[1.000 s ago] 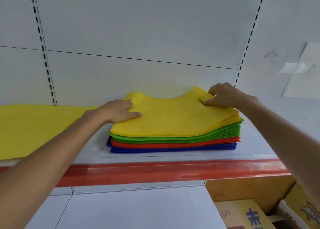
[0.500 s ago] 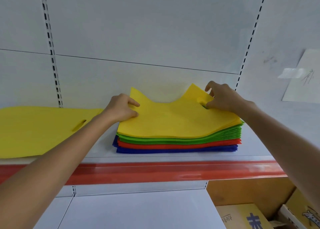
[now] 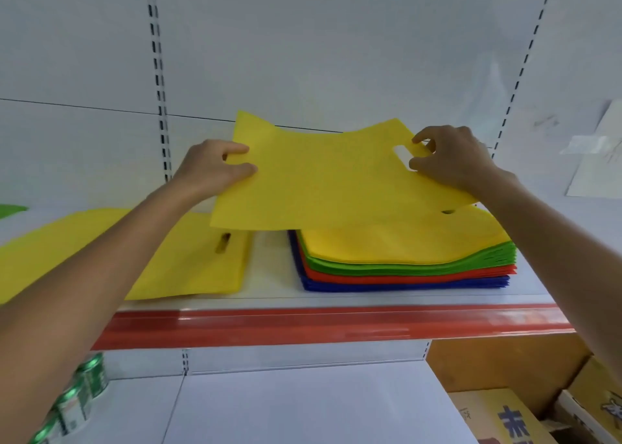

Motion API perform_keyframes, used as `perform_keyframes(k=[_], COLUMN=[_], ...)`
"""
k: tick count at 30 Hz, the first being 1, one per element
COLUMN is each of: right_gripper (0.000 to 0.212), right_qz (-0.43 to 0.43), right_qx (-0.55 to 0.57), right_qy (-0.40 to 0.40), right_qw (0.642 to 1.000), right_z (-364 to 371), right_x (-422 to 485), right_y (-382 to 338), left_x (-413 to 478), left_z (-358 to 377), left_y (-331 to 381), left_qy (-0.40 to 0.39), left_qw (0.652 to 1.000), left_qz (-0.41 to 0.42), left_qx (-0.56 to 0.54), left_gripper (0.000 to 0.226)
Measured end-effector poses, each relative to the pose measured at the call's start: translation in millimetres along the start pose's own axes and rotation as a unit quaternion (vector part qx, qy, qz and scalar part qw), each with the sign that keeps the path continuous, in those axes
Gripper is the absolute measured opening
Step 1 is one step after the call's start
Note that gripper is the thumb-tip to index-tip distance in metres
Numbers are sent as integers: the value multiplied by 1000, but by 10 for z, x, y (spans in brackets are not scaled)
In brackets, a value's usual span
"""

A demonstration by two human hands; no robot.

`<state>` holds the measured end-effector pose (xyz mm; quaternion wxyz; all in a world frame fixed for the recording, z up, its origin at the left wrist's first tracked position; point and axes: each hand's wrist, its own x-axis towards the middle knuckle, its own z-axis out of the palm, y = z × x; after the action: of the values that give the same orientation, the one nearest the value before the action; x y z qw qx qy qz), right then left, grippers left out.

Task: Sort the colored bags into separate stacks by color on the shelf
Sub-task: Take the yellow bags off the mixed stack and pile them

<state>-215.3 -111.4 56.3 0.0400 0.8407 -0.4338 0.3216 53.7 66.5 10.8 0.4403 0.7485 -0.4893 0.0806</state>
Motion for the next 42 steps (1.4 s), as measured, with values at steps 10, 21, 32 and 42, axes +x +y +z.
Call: perform_keyframes(k=[10,21,32,42], right_gripper=[47,46,40,31], right_qz=[-29,-34,-40,-38], right_qx=[22,17,-3,119], right_qy=[-22,-122,-160,-38], right_qw=[999,992,986,991], right_z=[493,1260,1477,734], right_x=[-270,-815,-906,-532], right_y=[-1641,-2457,-2448,-1870], left_x=[-137,-486,-553,-275], left_z=[-1265,-1595,-1513,-938], left_y=[-1111,-2170,-2372,-1263], left_qy=[12,-64,-106,-81], left_qw=[996,985,971,992], left_qz=[-61,-143,-163,21], left_qx=[63,78,136,91], left_gripper=[47,46,42,60])
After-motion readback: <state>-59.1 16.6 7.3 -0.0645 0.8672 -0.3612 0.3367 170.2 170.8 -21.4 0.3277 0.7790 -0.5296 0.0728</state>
